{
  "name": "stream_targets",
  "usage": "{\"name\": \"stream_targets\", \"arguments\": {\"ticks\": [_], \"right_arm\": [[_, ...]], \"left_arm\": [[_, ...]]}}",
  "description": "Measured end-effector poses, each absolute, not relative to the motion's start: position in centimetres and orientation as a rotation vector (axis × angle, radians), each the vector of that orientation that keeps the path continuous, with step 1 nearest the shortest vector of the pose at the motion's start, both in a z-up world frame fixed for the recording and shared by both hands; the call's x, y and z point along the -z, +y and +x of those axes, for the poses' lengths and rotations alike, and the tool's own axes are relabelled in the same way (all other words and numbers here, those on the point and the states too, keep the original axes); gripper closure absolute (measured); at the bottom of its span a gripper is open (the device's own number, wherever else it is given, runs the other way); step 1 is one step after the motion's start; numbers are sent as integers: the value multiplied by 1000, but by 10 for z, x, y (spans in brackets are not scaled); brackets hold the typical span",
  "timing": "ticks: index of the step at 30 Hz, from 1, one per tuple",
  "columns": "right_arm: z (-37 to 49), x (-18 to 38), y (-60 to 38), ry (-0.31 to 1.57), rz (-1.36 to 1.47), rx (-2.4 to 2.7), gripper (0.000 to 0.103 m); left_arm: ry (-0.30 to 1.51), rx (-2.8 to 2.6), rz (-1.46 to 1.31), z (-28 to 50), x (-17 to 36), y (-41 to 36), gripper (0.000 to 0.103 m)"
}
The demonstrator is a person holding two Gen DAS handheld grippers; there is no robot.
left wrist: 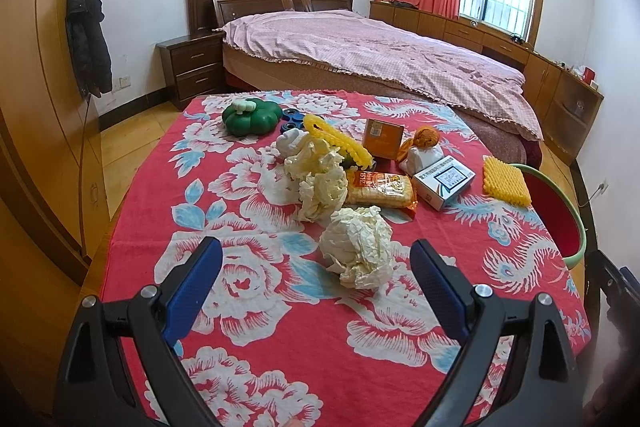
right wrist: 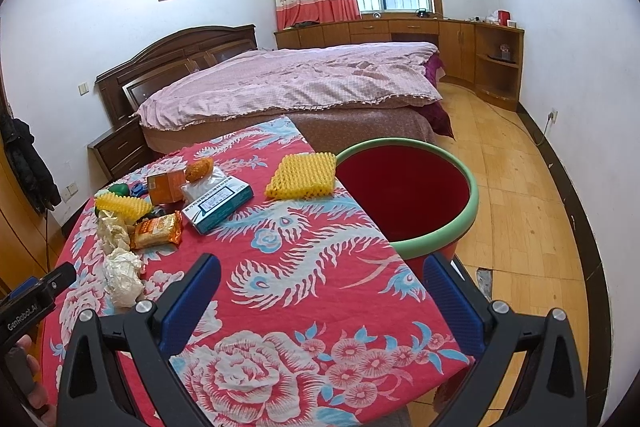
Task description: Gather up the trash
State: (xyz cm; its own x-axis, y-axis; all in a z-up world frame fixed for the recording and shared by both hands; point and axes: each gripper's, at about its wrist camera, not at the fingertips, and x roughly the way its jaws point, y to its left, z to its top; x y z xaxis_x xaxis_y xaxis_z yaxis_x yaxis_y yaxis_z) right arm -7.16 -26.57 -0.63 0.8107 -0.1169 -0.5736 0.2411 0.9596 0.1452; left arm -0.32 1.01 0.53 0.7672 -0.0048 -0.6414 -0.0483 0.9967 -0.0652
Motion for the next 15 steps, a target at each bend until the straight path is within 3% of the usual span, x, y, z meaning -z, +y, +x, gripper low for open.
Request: {"name": "stream_targets", "arguments": {"ticks": [15], "right_arm": [[-71, 6, -266, 597, 217, 191, 0]], "left_arm": [[697, -24, -81, -3, -5, 10, 8]]}}
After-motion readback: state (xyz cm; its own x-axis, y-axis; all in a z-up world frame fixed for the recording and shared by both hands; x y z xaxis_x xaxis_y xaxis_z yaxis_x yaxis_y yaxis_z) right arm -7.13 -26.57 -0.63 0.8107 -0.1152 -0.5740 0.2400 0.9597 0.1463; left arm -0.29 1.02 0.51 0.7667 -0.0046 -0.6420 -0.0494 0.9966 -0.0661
